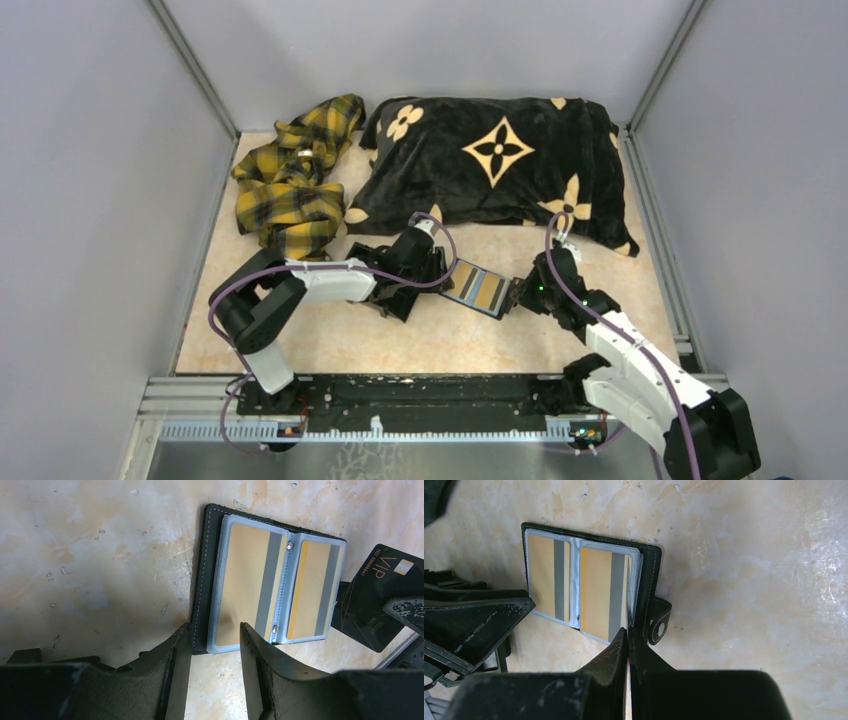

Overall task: Put the credit cards into the card holder
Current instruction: Turn over the card slot in the card holder.

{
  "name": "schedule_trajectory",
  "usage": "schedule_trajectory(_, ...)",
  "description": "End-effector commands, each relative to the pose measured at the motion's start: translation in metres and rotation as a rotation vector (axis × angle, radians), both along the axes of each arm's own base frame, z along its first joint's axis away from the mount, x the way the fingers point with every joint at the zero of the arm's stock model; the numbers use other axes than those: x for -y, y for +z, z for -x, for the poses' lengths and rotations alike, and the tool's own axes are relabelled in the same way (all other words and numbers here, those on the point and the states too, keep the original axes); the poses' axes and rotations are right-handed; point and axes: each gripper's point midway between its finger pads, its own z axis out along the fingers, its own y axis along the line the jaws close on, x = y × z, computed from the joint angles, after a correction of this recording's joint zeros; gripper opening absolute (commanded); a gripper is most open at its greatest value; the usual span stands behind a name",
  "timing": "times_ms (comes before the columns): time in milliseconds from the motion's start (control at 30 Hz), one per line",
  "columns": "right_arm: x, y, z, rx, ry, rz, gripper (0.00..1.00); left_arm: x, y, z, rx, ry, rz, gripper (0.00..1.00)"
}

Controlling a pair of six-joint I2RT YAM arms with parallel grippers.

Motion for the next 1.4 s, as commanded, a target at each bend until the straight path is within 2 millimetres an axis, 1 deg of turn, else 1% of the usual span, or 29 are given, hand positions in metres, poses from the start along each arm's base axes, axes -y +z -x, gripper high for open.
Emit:
schedule_trajectory(0, -0.0034, 0.0176, -0.0105, 0.053, -0.014, -0.036, 0.00, -0.0015, -0.0093, 0.0016, -0.005, -0.003, -0.031, 0.47)
schedule_trajectory(567, -0.0020, 0.0177, -0.0067, 0.050, -0.015, -0.037, 0.00, -0.0030, -0.0099, 0.0024, -0.005, -0.001, -0.036, 0.45)
schedule_trajectory(900, -0.0010, 0.0128, -0.0026, 0.040, -0.018, -0.041, 0.00, -0.0026, -0.0115, 0.0042, -0.009, -0.004, -0.037, 0.45)
schedule_trajectory(1367, -0.0026, 0.0127, -0.0007, 0.038, -0.014, -0.054, 0.00, -0.0009, -0.0125, 0.0040, -0.009, -0.007, -0.038, 0.44)
